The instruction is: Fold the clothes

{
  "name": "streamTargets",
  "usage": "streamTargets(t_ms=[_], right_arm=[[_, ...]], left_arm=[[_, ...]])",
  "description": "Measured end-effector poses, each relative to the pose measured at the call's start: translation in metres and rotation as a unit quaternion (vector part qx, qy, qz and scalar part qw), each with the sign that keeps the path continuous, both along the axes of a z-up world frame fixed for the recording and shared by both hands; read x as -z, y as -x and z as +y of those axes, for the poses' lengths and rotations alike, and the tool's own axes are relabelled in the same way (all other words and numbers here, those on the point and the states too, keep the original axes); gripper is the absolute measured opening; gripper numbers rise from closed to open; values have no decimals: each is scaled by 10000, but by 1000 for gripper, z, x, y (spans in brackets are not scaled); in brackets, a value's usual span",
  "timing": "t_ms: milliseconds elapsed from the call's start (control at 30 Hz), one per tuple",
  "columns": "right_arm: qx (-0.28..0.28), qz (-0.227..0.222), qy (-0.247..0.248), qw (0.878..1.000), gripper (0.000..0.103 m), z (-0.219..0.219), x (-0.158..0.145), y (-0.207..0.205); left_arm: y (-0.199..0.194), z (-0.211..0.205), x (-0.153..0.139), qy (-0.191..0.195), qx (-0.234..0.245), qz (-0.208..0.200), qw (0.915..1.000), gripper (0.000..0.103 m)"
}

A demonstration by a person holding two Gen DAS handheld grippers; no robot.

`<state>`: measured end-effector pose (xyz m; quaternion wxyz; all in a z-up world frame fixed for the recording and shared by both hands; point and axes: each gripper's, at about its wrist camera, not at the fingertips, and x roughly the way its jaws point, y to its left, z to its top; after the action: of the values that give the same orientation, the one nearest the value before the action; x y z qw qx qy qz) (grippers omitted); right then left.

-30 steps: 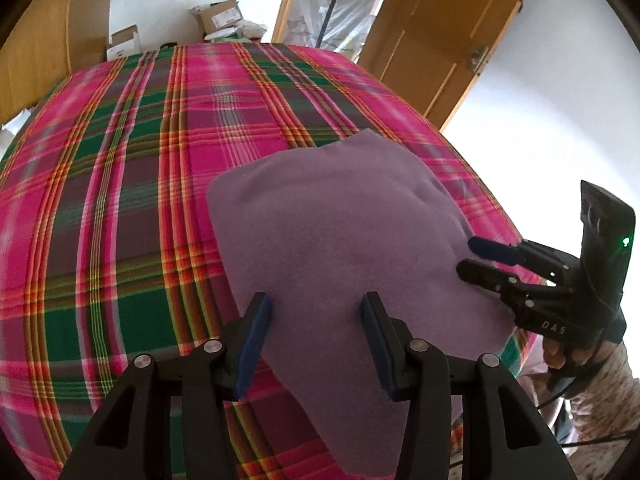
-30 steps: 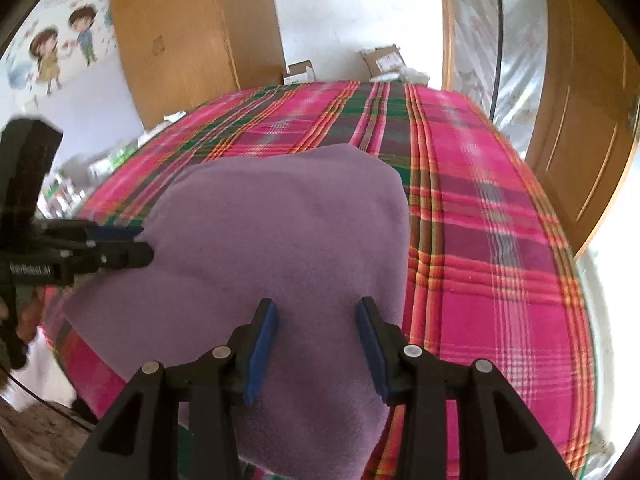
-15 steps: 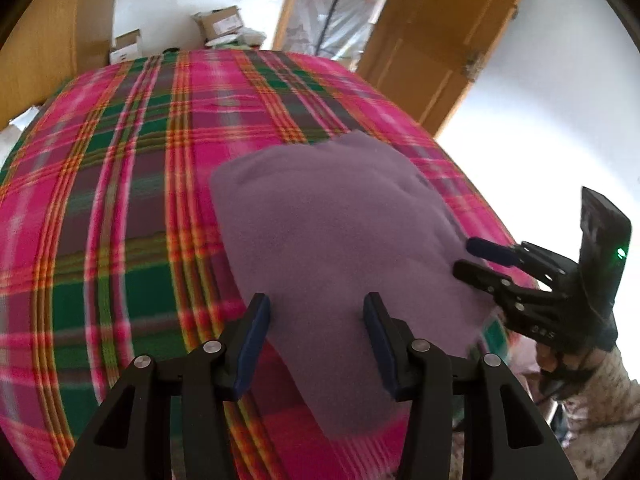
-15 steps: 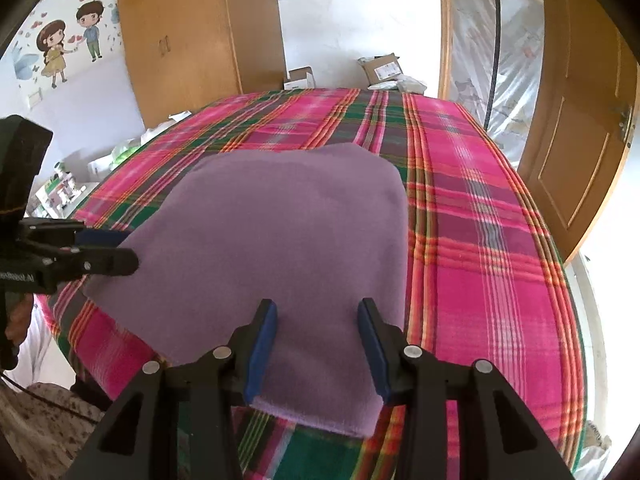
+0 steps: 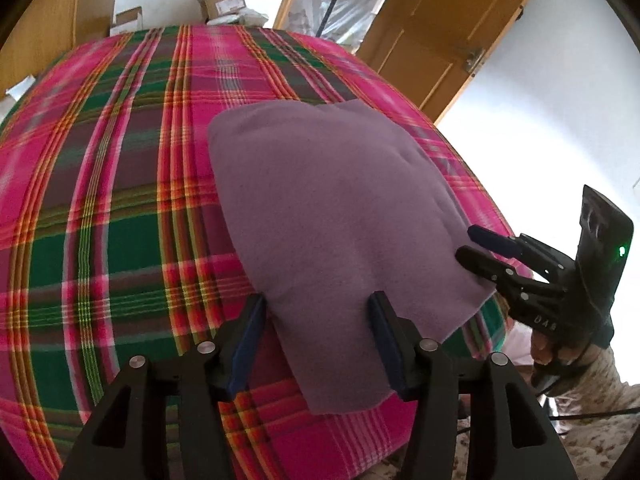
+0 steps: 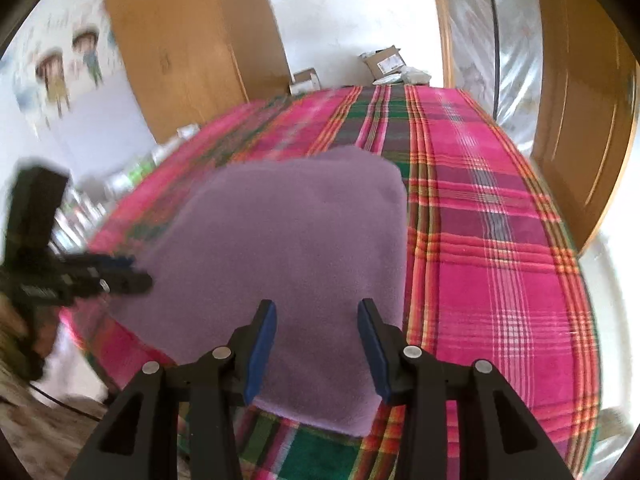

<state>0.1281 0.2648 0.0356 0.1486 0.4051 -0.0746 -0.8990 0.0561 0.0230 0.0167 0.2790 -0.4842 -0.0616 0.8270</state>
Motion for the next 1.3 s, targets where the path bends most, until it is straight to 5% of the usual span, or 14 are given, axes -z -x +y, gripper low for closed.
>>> streamTargets(t_ms=[133, 300, 433, 800, 1067, 1300], right_arm=[[374, -312, 781, 9958, 49, 42, 2, 22], [92, -896, 1162, 9891, 54, 58, 20, 53], [-262, -1176, 1479, 9816, 58, 62, 30, 74], [-1019, -1932, 2507, 9431, 62, 74, 47, 120], [-1299, -2093, 2538, 9354, 72, 64, 44, 128], [-1165, -1998, 2533, 9393, 62, 69, 50, 120]], left_arm=[[10, -11, -1, -351, 27, -176, 9992, 56], [34, -32, 2, -1120, -172, -621, 9916, 57], [55, -35, 12, -1319, -110, -1150, 9845, 61], [90, -40, 40, -2301, 153, -2161, 9487, 67], [95, -38, 40, -2320, 313, -2442, 9410, 67], [100, -28, 43, -2339, 183, -2451, 9407, 68]])
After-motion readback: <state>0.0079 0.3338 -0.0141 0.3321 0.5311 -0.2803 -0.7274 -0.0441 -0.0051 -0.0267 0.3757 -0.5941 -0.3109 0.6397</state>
